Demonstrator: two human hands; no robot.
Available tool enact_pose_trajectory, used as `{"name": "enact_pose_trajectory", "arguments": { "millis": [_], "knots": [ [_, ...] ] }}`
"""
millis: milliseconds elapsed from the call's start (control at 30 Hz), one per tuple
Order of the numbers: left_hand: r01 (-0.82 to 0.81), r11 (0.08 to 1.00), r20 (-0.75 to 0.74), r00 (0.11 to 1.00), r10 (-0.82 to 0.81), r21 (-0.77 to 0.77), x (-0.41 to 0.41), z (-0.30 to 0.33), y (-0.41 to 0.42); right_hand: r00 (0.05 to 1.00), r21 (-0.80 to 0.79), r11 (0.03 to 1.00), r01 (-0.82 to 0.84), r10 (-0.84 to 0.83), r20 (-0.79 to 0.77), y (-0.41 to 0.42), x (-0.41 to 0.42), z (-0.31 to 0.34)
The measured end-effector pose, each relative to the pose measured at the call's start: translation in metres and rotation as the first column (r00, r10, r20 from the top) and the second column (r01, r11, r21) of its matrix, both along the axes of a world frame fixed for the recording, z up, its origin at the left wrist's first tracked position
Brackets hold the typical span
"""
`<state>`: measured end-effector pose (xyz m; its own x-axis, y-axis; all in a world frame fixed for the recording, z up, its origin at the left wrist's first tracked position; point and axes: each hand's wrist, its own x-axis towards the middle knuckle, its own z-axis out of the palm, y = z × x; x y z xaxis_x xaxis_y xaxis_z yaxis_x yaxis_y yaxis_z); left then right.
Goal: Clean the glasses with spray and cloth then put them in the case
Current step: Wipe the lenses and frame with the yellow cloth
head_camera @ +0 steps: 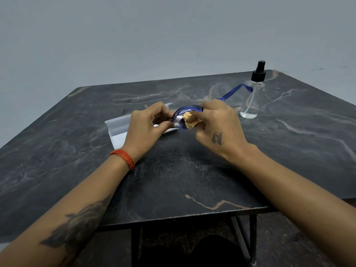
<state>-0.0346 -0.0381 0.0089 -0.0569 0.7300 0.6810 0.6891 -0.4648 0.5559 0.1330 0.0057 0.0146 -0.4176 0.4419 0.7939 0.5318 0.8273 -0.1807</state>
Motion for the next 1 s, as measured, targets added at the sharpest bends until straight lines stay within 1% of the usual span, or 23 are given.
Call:
{"name": "enact_pose_trajectory", "arguments": {
  "millis": [133,200,300,367,433,633,800,867,1000],
  "knots": [
    [0.006,1.000,-0.002,1.000,-0.006,0.011,0.0015,0.0005,-0.0010,0.999,-0.006,1.000,-0.005,0.005,-0.043,0.0025,-0.0017,-0.0019],
    [0.010,1.000,-0.003,1.000,-0.010,0.018,0.0021,0.0008,-0.0018,0.998,-0.007,0.999,-0.032,0.032,-0.048,0.0023,-0.0029,-0.0041],
    [0.007,1.000,-0.014,1.000,-0.007,0.014,0.0018,0.0008,-0.0019,0.993,-0.061,0.991,-0.115,0.113,-0.042,0.0041,-0.0030,-0.0043],
    [0.002,1.000,-0.027,1.000,-0.001,0.012,0.0012,0.0004,-0.0015,0.991,-0.075,0.989,-0.130,0.128,-0.027,0.0048,-0.0025,-0.0033],
    [-0.006,1.000,-0.040,0.999,0.006,0.011,0.0005,-0.0005,-0.0007,0.994,-0.064,0.992,-0.106,0.106,0.000,0.0032,-0.0007,-0.0015],
    [0.005,1.000,-0.037,0.999,-0.005,0.004,0.0010,-0.0005,-0.0005,0.998,0.093,0.994,0.049,-0.053,0.041,-0.0013,0.0013,0.0000],
    [0.007,1.000,-0.004,1.000,-0.007,0.006,0.0019,0.0002,-0.0008,0.998,0.143,0.988,0.057,-0.058,0.006,-0.0029,-0.0001,0.0008],
    [0.007,1.000,0.003,1.000,-0.007,0.007,0.0021,0.0006,-0.0012,0.998,0.116,0.992,0.054,-0.058,0.025,-0.0022,-0.0006,-0.0006],
    [0.004,1.000,-0.010,1.000,-0.004,0.013,0.0013,0.0004,-0.0009,0.996,0.002,0.998,-0.065,0.065,0.059,0.0014,-0.0020,-0.0020]
  ]
}}
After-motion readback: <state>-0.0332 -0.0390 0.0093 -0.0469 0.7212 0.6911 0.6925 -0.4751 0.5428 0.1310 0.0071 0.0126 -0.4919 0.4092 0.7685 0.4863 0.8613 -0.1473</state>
